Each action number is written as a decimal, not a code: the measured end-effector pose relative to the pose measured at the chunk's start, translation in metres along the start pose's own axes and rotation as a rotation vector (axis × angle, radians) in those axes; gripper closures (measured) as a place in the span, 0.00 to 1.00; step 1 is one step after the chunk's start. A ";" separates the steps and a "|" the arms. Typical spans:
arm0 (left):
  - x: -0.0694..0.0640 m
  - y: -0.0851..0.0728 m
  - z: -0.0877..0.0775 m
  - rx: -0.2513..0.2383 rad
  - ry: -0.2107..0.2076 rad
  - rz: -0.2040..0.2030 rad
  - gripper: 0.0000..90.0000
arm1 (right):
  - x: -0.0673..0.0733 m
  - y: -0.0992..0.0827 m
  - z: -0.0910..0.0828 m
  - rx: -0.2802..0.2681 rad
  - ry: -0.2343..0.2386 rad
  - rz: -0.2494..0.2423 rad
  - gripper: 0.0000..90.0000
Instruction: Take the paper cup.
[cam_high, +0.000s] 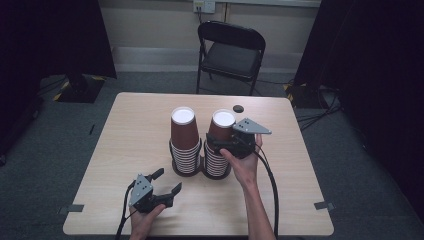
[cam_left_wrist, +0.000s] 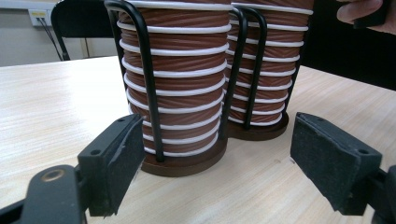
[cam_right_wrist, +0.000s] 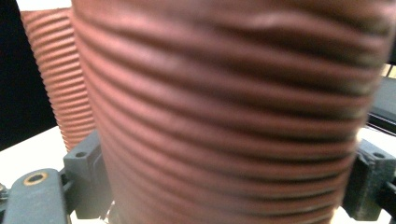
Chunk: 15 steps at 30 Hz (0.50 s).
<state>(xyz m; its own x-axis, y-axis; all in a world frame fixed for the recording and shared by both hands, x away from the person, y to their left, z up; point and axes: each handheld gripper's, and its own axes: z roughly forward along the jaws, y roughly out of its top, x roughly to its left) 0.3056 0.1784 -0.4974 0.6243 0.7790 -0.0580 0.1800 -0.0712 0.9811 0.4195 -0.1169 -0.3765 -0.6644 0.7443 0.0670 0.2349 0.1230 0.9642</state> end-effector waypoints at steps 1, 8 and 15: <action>0.000 0.000 0.000 -0.002 -0.001 -0.001 0.19 | 0.000 -0.001 0.000 0.002 -0.004 -0.006 0.12; 0.000 0.000 0.000 -0.001 -0.002 -0.002 0.19 | -0.002 -0.004 0.002 0.005 -0.004 -0.016 0.11; 0.000 0.000 0.000 -0.004 0.002 -0.006 0.19 | -0.002 -0.003 0.001 0.004 0.006 -0.021 0.13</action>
<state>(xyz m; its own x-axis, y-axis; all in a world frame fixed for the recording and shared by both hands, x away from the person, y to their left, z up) 0.3052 0.1782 -0.4975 0.6219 0.7805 -0.0635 0.1807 -0.0642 0.9814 0.4212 -0.1179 -0.3794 -0.6734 0.7377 0.0479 0.2234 0.1413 0.9644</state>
